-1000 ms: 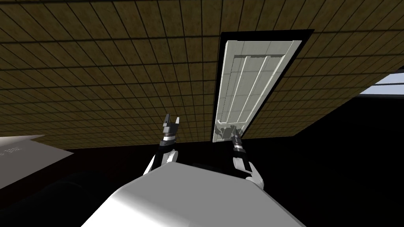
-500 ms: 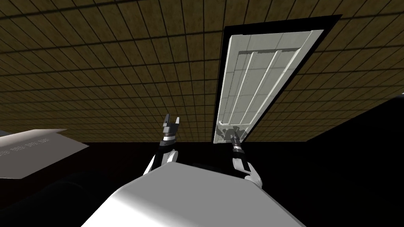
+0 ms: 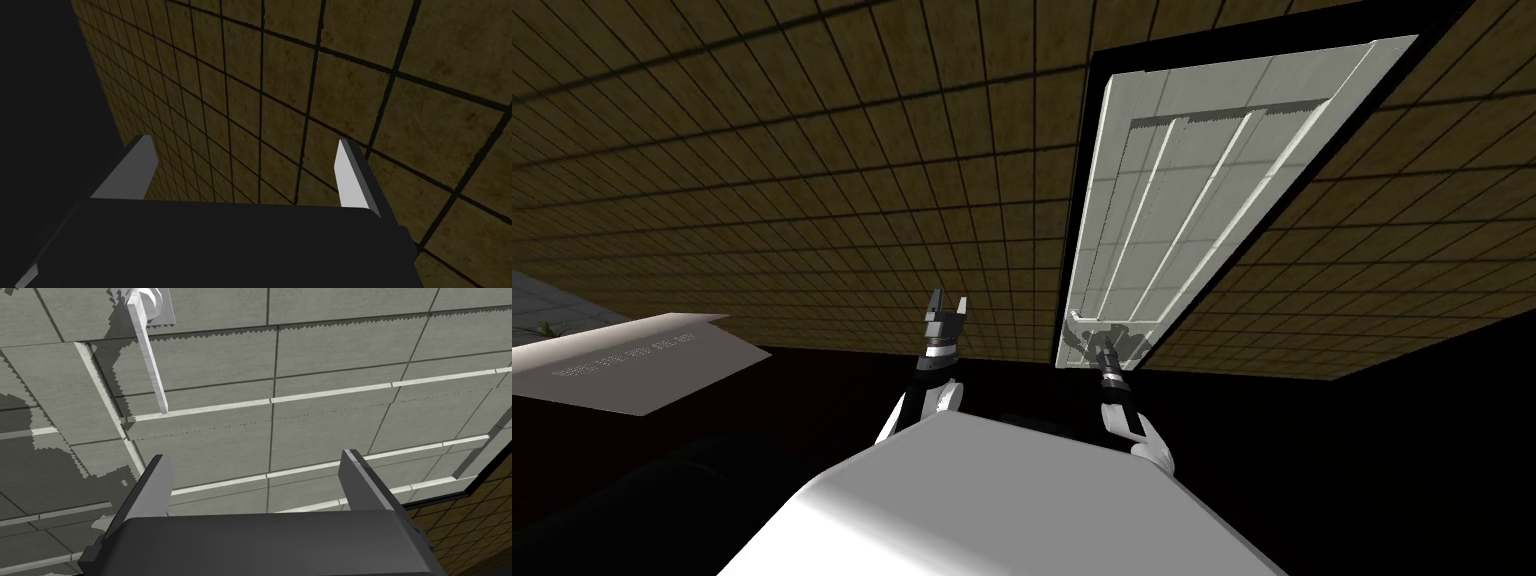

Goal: Pull the door open

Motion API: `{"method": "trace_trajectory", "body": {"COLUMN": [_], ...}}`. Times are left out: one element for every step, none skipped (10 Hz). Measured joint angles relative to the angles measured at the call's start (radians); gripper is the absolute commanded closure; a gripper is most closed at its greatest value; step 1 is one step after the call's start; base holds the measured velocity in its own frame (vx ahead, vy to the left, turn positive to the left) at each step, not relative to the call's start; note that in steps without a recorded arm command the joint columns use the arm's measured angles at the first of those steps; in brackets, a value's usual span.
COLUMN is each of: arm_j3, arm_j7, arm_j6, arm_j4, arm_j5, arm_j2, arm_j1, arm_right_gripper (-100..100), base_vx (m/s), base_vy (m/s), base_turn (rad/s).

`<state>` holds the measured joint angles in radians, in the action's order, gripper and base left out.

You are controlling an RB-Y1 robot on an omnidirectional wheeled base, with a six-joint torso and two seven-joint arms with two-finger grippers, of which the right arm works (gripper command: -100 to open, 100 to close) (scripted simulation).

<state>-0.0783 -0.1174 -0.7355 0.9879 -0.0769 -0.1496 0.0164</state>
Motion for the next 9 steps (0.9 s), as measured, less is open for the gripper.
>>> {"method": "trace_trajectory", "body": {"arm_j3": [0.0,0.0,0.0,0.0,0.0,0.001,0.0,-0.001,-0.001], "arm_j7": [-0.001,0.0,0.001,0.001,0.001,0.001,0.002,0.002,0.002], "arm_j6": [-0.004,-0.012,-0.024,-0.032,-0.038,-0.04,-0.042,-0.046,-0.052], "arm_j4": [-0.021,-0.058,-0.094,-0.124,-0.152,-0.171,-0.186,-0.213,-0.241], "arm_j5": [0.0,-0.001,-0.001,-0.001,-0.001,-0.001,-0.001,-0.002,-0.002], "arm_j2": [-0.002,-0.004,-0.005,-0.007,-0.01,-0.012,-0.013,-0.015,-0.016], "arm_j1": [0.005,0.019,0.03,0.037,0.047,0.053,0.059,0.071,0.083], "arm_right_gripper": [-100,-100,-100,-100,-100,-100,-100,-100,-100], "base_vx": [0.054,0.067,0.067,0.075,0.056,0.024,0.022,0.042,0.053], "base_vy": [-0.049,-0.069,-0.068,-0.064,-0.078,-0.055,-0.037,-0.044,-0.059], "base_turn": [0.154,0.157,0.157,0.137,0.188,-0.021,0.08,0.145,0.114]}}
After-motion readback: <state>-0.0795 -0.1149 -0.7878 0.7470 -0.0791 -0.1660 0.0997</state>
